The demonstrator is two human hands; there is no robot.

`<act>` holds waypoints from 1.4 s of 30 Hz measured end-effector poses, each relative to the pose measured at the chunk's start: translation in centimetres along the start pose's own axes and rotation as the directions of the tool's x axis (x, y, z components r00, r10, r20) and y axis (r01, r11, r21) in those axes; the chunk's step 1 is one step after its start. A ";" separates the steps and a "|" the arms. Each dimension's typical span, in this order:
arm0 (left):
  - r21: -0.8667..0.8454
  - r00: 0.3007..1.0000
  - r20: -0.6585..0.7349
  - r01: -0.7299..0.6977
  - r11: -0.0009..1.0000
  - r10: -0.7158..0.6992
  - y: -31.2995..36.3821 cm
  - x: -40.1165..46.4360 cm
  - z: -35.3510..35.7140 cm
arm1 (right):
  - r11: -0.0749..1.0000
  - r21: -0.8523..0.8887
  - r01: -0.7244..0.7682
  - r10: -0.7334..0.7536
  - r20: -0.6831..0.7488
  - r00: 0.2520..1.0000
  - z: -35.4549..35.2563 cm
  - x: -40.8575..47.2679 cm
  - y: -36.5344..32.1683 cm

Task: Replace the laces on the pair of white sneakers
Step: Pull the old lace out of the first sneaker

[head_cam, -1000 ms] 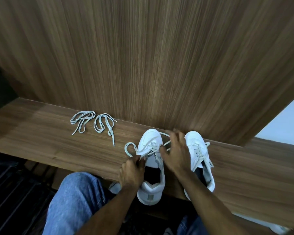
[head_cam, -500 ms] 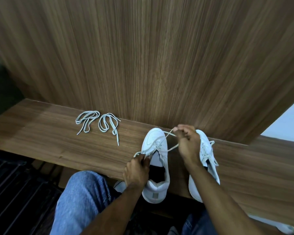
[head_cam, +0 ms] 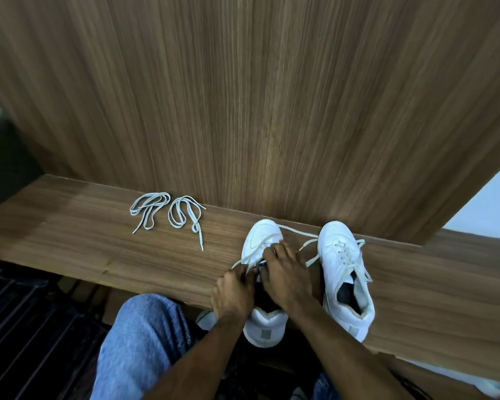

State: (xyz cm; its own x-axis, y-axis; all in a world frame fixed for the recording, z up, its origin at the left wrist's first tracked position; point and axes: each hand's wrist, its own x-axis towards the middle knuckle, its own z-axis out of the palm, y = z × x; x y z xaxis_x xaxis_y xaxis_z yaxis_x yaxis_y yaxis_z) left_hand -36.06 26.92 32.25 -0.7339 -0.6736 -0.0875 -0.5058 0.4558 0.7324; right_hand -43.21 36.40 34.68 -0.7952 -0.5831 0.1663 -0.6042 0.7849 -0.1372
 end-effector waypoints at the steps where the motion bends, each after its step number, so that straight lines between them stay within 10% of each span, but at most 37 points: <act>1: 0.002 1.000 0.002 0.005 1.000 -0.005 0.0 0.0 0.0 | 1.000 0.004 0.004 -0.004 -0.042 0.999 0.3 0.1 0.0; 5: 0.040 1.000 -0.008 -0.002 0.999 0.003 -0.2 0.1 0.2 | 0.965 0.255 -0.064 0.089 -0.089 0.992 -0.2 0.3 0.8; 10: 0.073 0.999 -0.018 -0.025 0.997 0.026 0.0 0.0 0.1 | 0.590 0.788 -0.175 0.438 -0.131 0.890 -4.1 1.4 2.4; 17: 0.076 0.998 -0.028 -0.048 0.996 0.050 0.0 -0.1 0.0 | 0.364 0.931 -0.033 0.668 -0.237 0.705 -7.2 2.5 4.0; 24: 0.038 0.998 -0.042 -0.051 0.998 0.052 -0.1 -0.1 0.1 | 0.815 0.482 -0.321 0.447 -0.170 0.878 -5.1 1.3 4.1; 29: 0.024 0.998 -0.064 -0.027 0.999 0.029 -0.1 0.0 0.1 | 0.926 0.247 -0.284 0.237 0.205 0.950 -2.6 -1.8 0.8; 33: 0.000 0.997 -0.071 -0.034 0.999 0.034 0.0 0.0 -0.1 | 0.867 0.307 -0.393 0.382 0.097 0.919 -1.4 -2.1 0.4; 39: -0.500 0.993 0.096 0.106 0.860 -0.066 -1.9 1.4 -0.1 | 0.412 0.724 -0.553 0.618 0.224 0.754 -0.6 -1.6 1.8; 42: -0.550 0.990 0.134 0.113 0.827 -0.046 -1.7 1.7 -0.3 | 0.475 0.683 -0.555 0.606 0.203 0.769 -0.4 -1.8 1.7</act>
State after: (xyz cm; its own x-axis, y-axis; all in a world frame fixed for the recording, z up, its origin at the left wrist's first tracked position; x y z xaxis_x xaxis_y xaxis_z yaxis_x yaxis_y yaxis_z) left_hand -36.29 24.87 31.05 -0.7636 -0.6103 -0.2109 -0.2518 -0.0193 0.9676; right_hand -42.81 38.90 34.53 -0.9880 -0.0156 -0.1537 0.1195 0.5535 -0.8242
